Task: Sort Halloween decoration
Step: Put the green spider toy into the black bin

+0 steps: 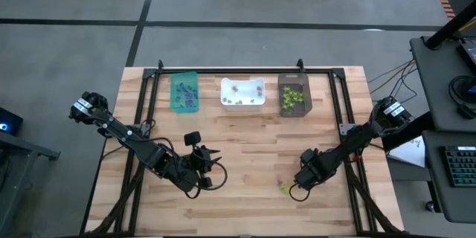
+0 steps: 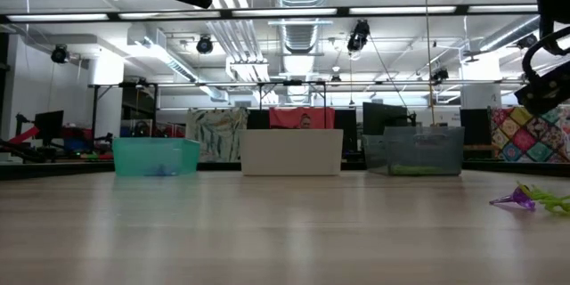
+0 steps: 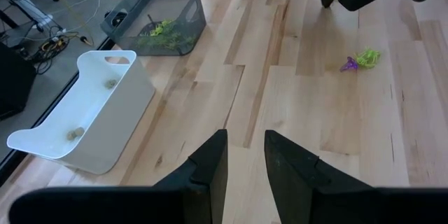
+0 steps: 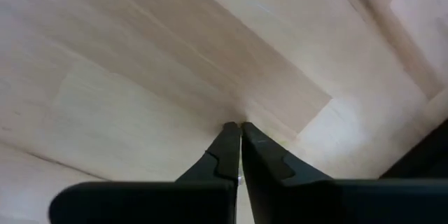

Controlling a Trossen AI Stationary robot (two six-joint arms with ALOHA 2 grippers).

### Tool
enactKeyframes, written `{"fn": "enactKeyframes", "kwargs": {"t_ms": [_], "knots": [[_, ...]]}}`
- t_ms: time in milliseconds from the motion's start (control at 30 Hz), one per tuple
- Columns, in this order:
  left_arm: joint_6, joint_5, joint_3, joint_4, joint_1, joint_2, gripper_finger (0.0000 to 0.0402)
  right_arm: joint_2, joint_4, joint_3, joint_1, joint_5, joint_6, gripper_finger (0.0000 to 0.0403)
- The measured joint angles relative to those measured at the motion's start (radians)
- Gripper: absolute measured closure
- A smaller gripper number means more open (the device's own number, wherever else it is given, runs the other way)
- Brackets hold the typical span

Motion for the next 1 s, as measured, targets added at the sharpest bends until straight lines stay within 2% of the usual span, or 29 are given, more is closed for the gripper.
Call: {"fn": "enactKeyframes", "kwargs": {"t_ms": [167, 267, 333, 467, 567, 900, 1000], "knots": [[0.000, 0.000, 0.000, 0.000, 0.000, 0.000, 0.0323, -0.019, -0.017, 0.038, 0.000, 0.089, -0.018, 0.0394], [0.000, 0.000, 0.000, 0.000, 0.000, 0.000, 0.0323, -0.021, -0.034, 0.058, 0.000, 0.097, -0.024, 0.0394], [0.000, 0.000, 0.000, 0.000, 0.000, 0.000, 0.0323, -0.024, -0.056, 0.071, -0.001, 0.060, -0.017, 0.0394], [0.000, 0.000, 0.000, 0.000, 0.000, 0.000, 0.0323, -0.025, -0.112, 0.061, 0.000, -0.108, -0.002, 0.0394], [0.000, 0.000, 0.000, 0.000, 0.000, 0.000, 0.0323, -0.025, -0.106, 0.046, 0.005, -0.139, 0.002, 0.0394], [0.004, 0.000, 0.000, 0.000, 0.000, 0.000, 0.0323, 0.022, -0.091, 0.031, 0.005, -0.089, -0.002, 0.0394], [0.004, 0.000, 0.000, -0.001, 0.000, 0.000, 0.0323, 0.034, -0.086, 0.031, 0.005, -0.040, -0.008, 0.0394]]}}
